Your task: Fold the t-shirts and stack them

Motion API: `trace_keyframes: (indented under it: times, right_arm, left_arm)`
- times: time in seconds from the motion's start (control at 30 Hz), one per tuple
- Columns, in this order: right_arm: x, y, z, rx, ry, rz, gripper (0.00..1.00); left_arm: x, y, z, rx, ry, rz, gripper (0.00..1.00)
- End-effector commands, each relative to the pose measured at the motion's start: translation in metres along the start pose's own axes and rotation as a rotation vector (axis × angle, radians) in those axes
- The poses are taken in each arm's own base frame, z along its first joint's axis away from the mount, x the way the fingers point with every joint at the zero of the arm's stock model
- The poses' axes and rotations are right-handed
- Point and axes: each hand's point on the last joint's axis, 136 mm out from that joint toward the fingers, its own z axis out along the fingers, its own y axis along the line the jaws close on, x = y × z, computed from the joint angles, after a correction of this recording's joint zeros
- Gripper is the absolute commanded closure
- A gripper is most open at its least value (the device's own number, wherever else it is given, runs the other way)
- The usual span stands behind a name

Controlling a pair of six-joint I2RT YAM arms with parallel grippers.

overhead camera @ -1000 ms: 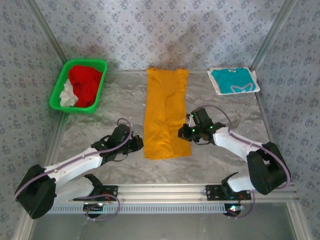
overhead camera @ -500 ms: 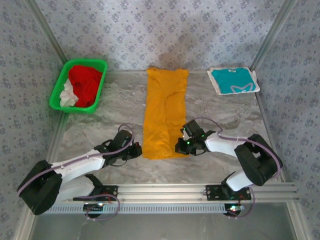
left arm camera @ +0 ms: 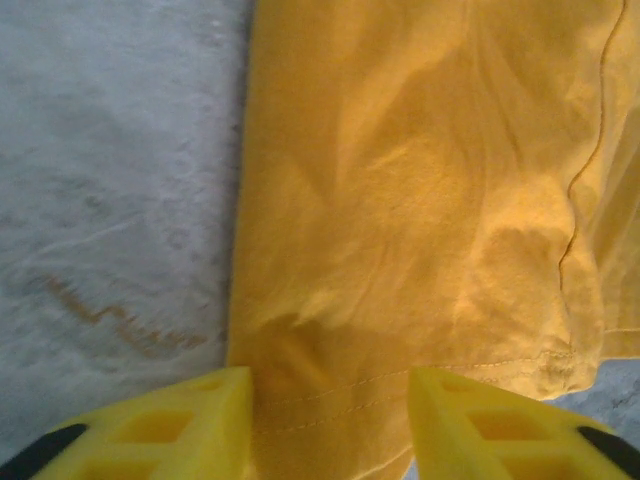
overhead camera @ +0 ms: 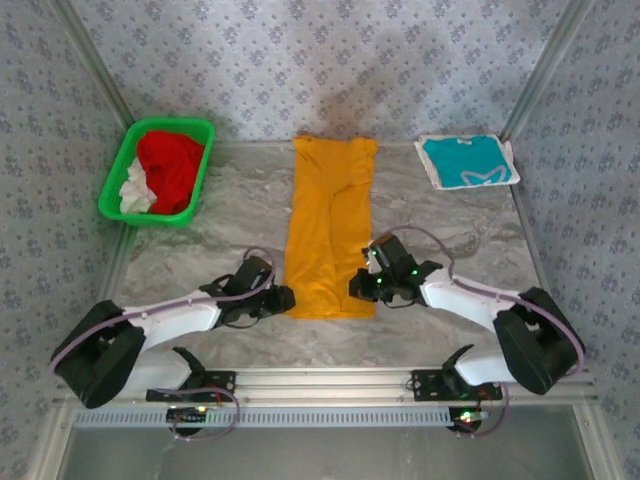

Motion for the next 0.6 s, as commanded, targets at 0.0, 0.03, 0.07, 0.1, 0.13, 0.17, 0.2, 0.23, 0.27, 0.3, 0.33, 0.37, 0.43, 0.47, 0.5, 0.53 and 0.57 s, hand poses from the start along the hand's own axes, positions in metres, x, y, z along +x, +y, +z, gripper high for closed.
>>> trace_keyframes:
  times: [0.0,0.03,0.07,0.1,0.13,0.17,0.2,0.23,0.27,0.3,0.33,0.37,0.43,0.47,0.5,0.53,0.57]
  right_arm:
    - [-0.005,-0.030,-0.009,0.071,-0.035,0.067,1.00]
    - [-0.005,-0.037,-0.009,0.072,-0.040,0.093,1.00]
    - [-0.005,-0.044,-0.009,0.071,-0.043,0.115,1.00]
    - [-0.004,-0.050,-0.009,0.075,-0.044,0.133,1.00]
    - [-0.003,-0.056,-0.009,0.080,-0.045,0.149,1.00]
    - [-0.003,-0.060,-0.009,0.080,-0.047,0.160,1.00]
    - [-0.002,-0.062,-0.009,0.080,-0.048,0.167,1.00]
    - [-0.002,-0.065,-0.010,0.082,-0.050,0.175,1.00]
    - [-0.002,-0.067,-0.010,0.083,-0.053,0.181,1.00]
    - [-0.003,-0.068,-0.010,0.084,-0.055,0.183,1.00]
    - [-0.003,-0.068,-0.011,0.085,-0.056,0.184,1.00]
    - [-0.003,-0.069,-0.012,0.090,-0.058,0.186,1.00]
    - [-0.003,-0.073,-0.014,0.105,-0.059,0.196,1.00]
    - [-0.003,-0.074,-0.014,0.105,-0.060,0.199,1.00]
    - [-0.003,-0.074,-0.015,0.107,-0.059,0.197,1.00]
    - [-0.003,-0.074,-0.015,0.109,-0.055,0.192,1.00]
    - [-0.002,-0.074,-0.015,0.110,-0.050,0.187,1.00]
  left_arm:
    - [-0.006,-0.024,0.005,0.069,0.035,0.027,0.51]
    - [-0.006,-0.025,0.006,0.060,0.043,0.032,0.51]
    - [-0.006,-0.025,0.007,0.050,0.048,0.038,0.50]
    - [-0.006,-0.024,0.007,0.040,0.050,0.042,0.48]
    - [-0.005,-0.022,0.006,0.022,0.055,0.041,0.48]
    - [-0.005,-0.022,0.004,0.012,0.062,0.046,0.48]
    - [-0.004,-0.022,0.003,0.011,0.064,0.055,0.48]
    - [-0.003,-0.022,0.002,0.004,0.067,0.057,0.48]
    - [-0.003,-0.019,0.001,-0.010,0.068,0.050,0.48]
    - [-0.002,-0.017,0.000,-0.021,0.076,0.046,0.48]
    - [0.000,-0.016,-0.001,-0.029,0.079,0.043,0.49]
    - [0.001,-0.013,-0.003,-0.042,0.080,0.035,0.49]
    - [0.005,-0.005,-0.009,-0.075,0.083,0.015,0.49]
    - [0.007,-0.002,-0.013,-0.089,0.086,0.011,0.49]
    - [0.008,0.002,-0.017,-0.110,0.085,0.007,0.49]
    - [0.008,0.005,-0.020,-0.126,0.080,0.008,0.49]
    - [0.007,0.007,-0.023,-0.134,0.068,0.013,0.48]
